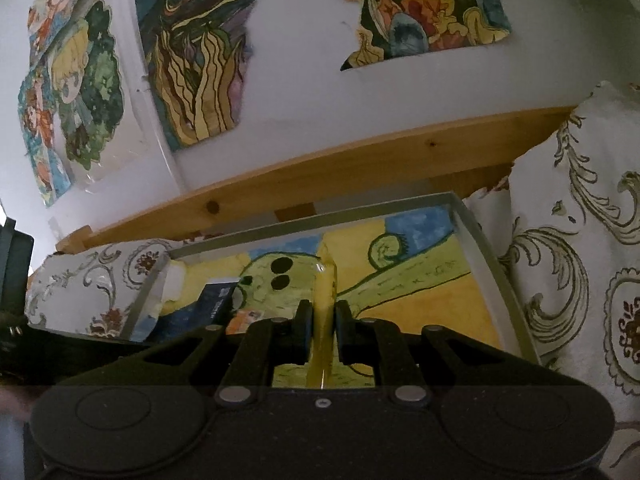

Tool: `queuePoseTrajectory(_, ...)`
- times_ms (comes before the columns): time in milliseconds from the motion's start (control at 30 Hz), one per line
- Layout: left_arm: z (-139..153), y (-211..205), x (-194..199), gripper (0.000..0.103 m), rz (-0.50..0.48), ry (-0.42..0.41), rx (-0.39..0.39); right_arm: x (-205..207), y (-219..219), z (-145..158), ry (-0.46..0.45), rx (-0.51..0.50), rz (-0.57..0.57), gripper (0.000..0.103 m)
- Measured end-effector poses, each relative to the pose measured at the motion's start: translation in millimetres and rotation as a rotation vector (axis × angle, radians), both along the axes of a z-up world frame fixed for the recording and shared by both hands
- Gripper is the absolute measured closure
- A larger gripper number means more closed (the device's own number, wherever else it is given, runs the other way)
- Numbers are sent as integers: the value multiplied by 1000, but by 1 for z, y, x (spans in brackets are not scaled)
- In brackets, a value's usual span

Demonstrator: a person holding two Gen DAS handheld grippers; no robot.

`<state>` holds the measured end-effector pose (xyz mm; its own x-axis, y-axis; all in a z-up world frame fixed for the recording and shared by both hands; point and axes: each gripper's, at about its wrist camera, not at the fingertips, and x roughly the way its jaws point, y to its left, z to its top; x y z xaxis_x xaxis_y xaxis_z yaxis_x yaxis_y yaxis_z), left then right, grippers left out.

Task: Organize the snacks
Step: 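Lift and carry the yellow and navy packets over the grey tray with both tools, then open both tools to drop the yellow and navy packets into the tray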

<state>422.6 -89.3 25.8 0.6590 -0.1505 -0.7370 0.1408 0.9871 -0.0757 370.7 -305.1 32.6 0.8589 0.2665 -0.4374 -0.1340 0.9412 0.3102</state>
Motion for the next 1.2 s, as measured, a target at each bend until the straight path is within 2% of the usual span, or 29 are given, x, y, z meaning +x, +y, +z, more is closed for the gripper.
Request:
queuePoseTrajectory(167, -1, -4, -1, 61, -3, -1, 4, 1, 6, -2, 2, -78, -20, 80)
queuePoseTrajectory(200, -1, -4, -2, 60, -2, 1, -1, 1, 7, -2, 3, -89, -21, 76)
queuePoseTrajectory(333, 3, -2, -4, 44, 10, -2, -18, -2, 10, -2, -1, -125, -19, 62)
queuePoseTrajectory(400, 7, 0, -6, 40, 21, -16, -15, -5, 10, 0, -13, -143, -21, 52)
queuePoseTrajectory(500, 15, 4, -12, 23, 45, -44, -19, -12, 9, 5, -34, -150, -29, 37)
queuePoseTrajectory(600, 25, 10, -22, 14, 66, -93, -46, -22, 8, 12, -61, -163, -36, 28)
queuePoseTrajectory(733, 37, 17, -44, 1, 103, -176, -61, -38, 7, 21, -82, -163, -50, 20)
queuePoseTrajectory(833, 45, 21, -64, 0, 119, -230, -70, -56, 8, 29, -99, -165, -52, 13)
queuePoseTrajectory(900, 49, 25, -77, 0, 121, -247, -73, -73, 9, 33, -113, -169, -52, 4)
queuePoseTrajectory(1200, 52, 41, -152, 0, 138, -305, -113, -154, 30, 50, -189, -250, -66, 1)
